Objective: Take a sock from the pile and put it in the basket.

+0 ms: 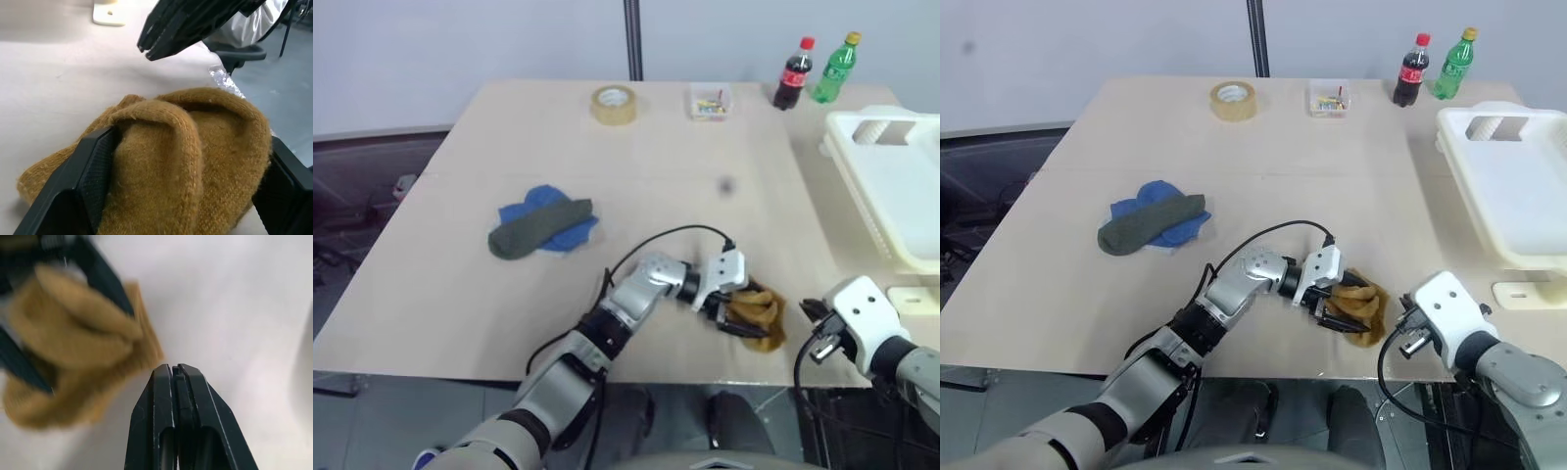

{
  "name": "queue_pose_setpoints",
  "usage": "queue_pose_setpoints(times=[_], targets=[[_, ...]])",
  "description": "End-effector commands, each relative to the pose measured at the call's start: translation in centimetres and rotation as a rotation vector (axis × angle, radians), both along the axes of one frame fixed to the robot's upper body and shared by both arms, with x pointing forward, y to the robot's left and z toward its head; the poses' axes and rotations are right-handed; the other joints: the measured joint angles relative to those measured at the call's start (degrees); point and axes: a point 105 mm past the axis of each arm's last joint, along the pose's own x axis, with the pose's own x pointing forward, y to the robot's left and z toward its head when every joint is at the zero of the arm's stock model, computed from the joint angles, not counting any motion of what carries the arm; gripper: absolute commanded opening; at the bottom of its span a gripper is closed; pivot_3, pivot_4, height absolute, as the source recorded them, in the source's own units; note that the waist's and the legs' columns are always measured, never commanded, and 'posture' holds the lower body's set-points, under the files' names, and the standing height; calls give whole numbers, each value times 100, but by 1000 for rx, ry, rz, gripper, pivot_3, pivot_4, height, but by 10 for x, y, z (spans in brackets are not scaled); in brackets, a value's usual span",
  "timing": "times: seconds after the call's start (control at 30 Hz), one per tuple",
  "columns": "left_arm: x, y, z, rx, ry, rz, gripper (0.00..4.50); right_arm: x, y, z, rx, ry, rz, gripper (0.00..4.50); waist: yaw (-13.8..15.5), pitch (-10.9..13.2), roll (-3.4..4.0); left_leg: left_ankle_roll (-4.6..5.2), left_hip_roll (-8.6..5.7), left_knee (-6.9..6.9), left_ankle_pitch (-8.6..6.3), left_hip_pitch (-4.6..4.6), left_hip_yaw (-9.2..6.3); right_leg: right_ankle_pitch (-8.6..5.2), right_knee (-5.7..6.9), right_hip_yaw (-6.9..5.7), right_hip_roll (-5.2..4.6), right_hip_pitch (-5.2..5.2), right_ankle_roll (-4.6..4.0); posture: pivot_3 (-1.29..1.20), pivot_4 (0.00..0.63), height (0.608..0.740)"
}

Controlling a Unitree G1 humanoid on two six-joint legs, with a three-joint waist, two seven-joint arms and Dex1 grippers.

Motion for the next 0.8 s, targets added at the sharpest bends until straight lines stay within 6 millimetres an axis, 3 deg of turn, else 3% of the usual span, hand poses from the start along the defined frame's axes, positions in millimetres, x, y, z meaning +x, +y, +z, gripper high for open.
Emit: queue_pose_setpoints(times=[0.03, 0.13, 0.33, 0.47, 0.6, 0.7, 0.77, 0.8], targets=[[13, 20, 31, -83, -22, 38, 3948, 6, 15, 14, 76, -62, 25, 342, -46, 0, 2, 0, 2, 0, 0, -1, 2, 0, 0, 3, 3, -4, 0, 0, 150, 740], [19, 40, 49, -99, -79, 67, 3948, 16, 25, 19, 138, -84, 40, 1408, -102, 0, 5, -1, 11, -2, 0, -3, -1, 1, 8, 3, 12, -13, -2, 0, 150, 740], [23, 71, 57, -60, -123, 161, 3948, 28, 38, 10, 164, -50, 96, 4366, -98, 0, 5, -19, -2, -3, 11, -8, -3, 1, 2, 3, 1, -13, -3, 0, 150, 740], [20, 74, 41, -16, -94, 190, 3948, 33, 31, 11, 161, -60, 73, 4366, -101, 0, 6, -20, -3, -6, 12, -10, -4, 1, 2, 2, 0, -15, -3, 0, 150, 740], [27, 73, 23, 49, -40, 259, 3948, 22, 22, 10, 83, -34, 109, 4366, -67, 0, 5, -7, -4, -6, 4, -10, -4, 1, 2, 1, 0, -14, -3, 0, 150, 740], [37, 80, 15, 88, -3, 353, 3948, 8, 25, -1, 32, 45, 190, 3612, -35, 0, 5, 0, -3, -6, 0, -10, -3, 1, 3, 0, 1, -14, -2, 0, 150, 740], [40, 83, 13, 96, -4, 386, 3948, 7, 24, -7, 28, 70, 190, 2713, -54, 0, 5, 0, 2, -6, -1, -8, -2, 1, 4, 1, 5, -15, -2, 0, 150, 740], [44, 85, 21, 50, 4, 429, 3948, 9, 25, -18, 13, 95, 195, 2286, -70, 0, 5, -1, 3, -6, -1, -7, -2, 1, 5, 1, 5, -14, -2, 0, 150, 740]])
